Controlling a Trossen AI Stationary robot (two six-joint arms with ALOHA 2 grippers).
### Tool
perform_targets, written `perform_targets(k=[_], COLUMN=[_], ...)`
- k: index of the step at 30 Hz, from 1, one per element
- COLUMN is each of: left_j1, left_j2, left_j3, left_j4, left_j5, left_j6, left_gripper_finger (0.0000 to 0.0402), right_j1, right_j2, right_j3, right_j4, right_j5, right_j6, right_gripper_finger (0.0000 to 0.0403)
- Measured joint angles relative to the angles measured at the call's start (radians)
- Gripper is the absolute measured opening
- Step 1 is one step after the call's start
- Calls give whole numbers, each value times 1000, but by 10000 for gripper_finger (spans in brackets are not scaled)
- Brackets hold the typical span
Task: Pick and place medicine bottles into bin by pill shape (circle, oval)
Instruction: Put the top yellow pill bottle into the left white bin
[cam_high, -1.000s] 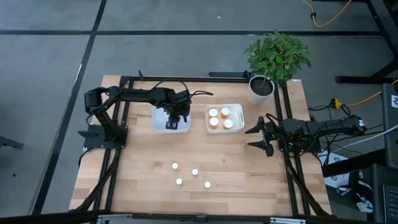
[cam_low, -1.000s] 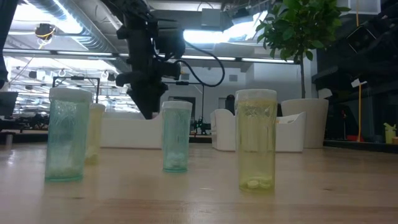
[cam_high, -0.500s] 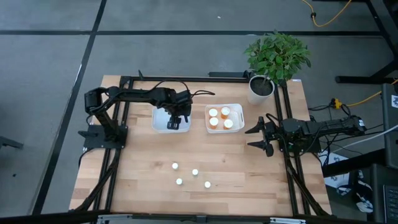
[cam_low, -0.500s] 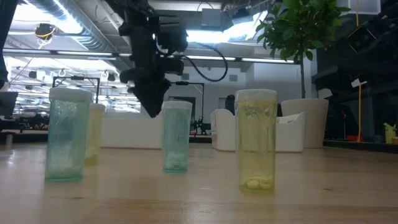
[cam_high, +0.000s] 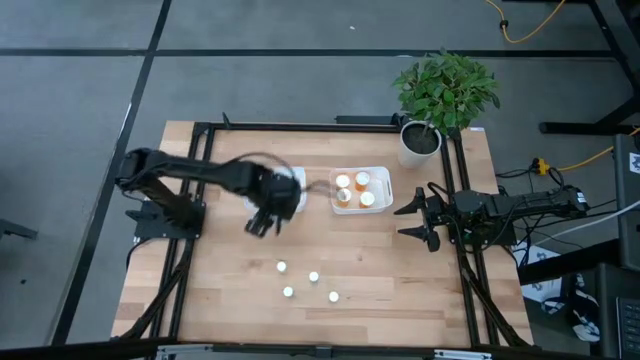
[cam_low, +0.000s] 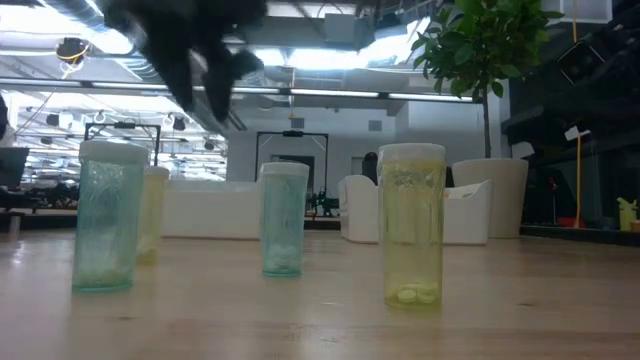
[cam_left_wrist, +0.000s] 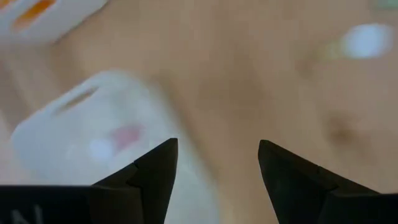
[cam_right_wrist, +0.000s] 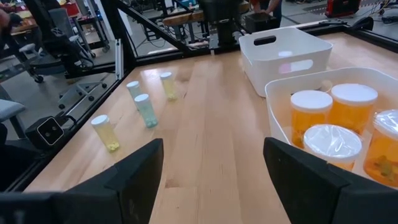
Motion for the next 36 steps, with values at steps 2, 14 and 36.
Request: perform_targets(k=[2,14,36], left_j1=[-87,-330,-357], left_j2=[-5,121,260], left_j3=[0,-23,-23], left_j4=[3,169,216], left_j5=[4,-39,-6], left_j6=[-10,-278,-244], left_gripper_finger=[218,218,218], right_j1=[0,0,0], right_j2=[0,0,0], right_j3=[0,0,0], right_j4=[2,1,-1], right_j5=[0,0,0], right_j6=[0,0,0], right_gripper_finger=[279,279,279])
